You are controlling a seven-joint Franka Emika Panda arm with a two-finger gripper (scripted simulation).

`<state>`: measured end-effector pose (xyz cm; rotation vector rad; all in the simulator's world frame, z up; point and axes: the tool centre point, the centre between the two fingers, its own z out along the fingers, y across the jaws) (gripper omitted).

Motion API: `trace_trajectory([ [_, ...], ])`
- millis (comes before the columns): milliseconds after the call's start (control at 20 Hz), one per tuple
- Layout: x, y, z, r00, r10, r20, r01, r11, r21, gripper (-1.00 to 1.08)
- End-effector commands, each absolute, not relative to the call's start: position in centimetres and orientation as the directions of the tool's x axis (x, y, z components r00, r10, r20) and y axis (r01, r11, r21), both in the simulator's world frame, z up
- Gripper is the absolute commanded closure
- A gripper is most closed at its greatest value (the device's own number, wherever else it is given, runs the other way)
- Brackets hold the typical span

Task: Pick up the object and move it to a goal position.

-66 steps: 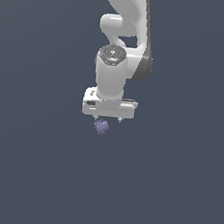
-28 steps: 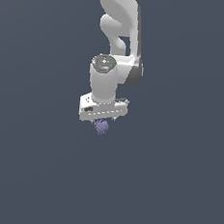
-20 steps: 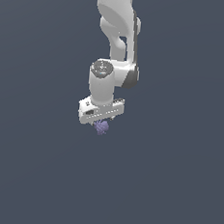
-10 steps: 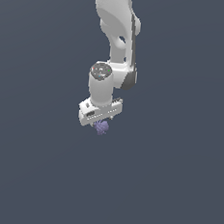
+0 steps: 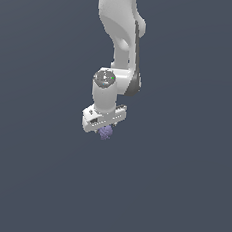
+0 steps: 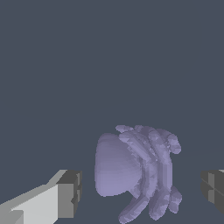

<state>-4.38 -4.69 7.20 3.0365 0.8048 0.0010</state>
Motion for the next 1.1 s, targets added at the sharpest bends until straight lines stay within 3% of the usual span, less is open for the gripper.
trace_trajectory([
  [0,-4.5,-4.7,5.9,0.868,0.496,0.0,0.496,-0.868,0.0,-0.92],
  [400,-4.4,-4.7,4.1,0.867,0.498,0.0,0.498,-0.867,0.0,-0.92],
  [450,-4.4,-4.7,4.1,0.867,0.498,0.0,0.498,-0.867,0.0,1.08],
  [1050,-4.3,-4.7,4.2,0.867,0.498,0.001,0.498,-0.867,0.001,1.08],
])
